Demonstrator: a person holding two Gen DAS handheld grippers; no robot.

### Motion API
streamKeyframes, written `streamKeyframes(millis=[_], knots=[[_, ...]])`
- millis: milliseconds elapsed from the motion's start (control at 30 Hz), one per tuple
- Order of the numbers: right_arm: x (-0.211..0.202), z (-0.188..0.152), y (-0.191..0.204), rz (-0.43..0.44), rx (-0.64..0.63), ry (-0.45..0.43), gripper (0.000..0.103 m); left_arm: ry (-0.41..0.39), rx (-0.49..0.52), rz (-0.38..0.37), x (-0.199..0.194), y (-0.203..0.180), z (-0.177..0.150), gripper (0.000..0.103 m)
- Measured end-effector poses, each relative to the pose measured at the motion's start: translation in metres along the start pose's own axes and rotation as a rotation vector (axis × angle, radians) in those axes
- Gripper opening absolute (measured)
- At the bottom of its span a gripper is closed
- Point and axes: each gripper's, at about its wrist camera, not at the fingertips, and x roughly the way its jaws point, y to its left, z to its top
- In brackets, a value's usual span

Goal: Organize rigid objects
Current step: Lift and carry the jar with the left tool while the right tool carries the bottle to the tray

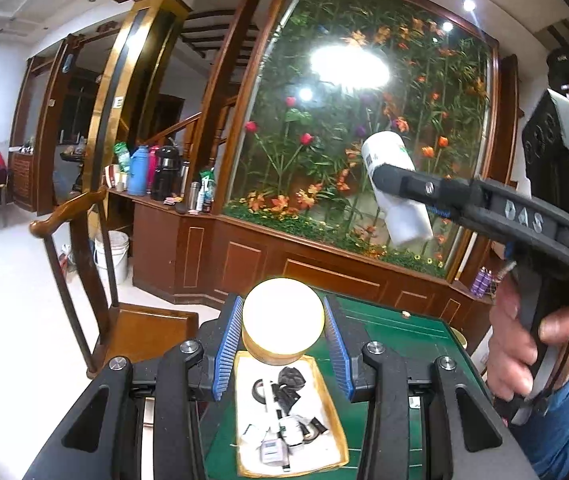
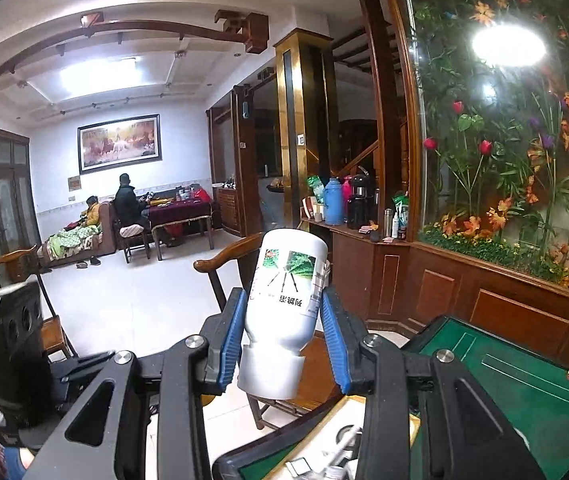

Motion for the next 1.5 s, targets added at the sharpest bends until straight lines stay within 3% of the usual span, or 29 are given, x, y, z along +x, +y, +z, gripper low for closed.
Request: streamKeyframes(millis=[333, 500, 767, 967, 1233, 1500], knots=[[0.032, 0.039, 0.014, 0.043, 0.081, -0.001, 0.037, -0.010, -0.034, 0.046, -0.016, 0.043, -0.010, 0.043], [0.031, 0.053, -0.003, 0.040, 0.106, -0.031, 0.037, 0.012, -0.040, 0.039, -0.005, 0.046, -0.017, 0.043], [0.020, -0.022, -0.076, -0.039, 0.137, 0.073, 0.036, 0.082, -0.038, -0.045, 0.040, 0.014, -0.029, 0.043], [-0.022, -0.052, -0.127, -0.082, 0.191, 0.063, 0.036, 0.095, 0.021, -0.098, 0.049, -0.046, -0.027, 0.043], [-0.060, -0.080, -0.148, -0.070, 0.212, 0.070, 0.036, 0.095, 0.103, -0.195, 0.036, -0.124, -0.026, 0.043], [-0.051, -0.139, -0.165, -0.055, 0.264, 0.167, 0.036, 0.222, 0.110, -0.251, 0.077, -0.153, -0.074, 0.043]])
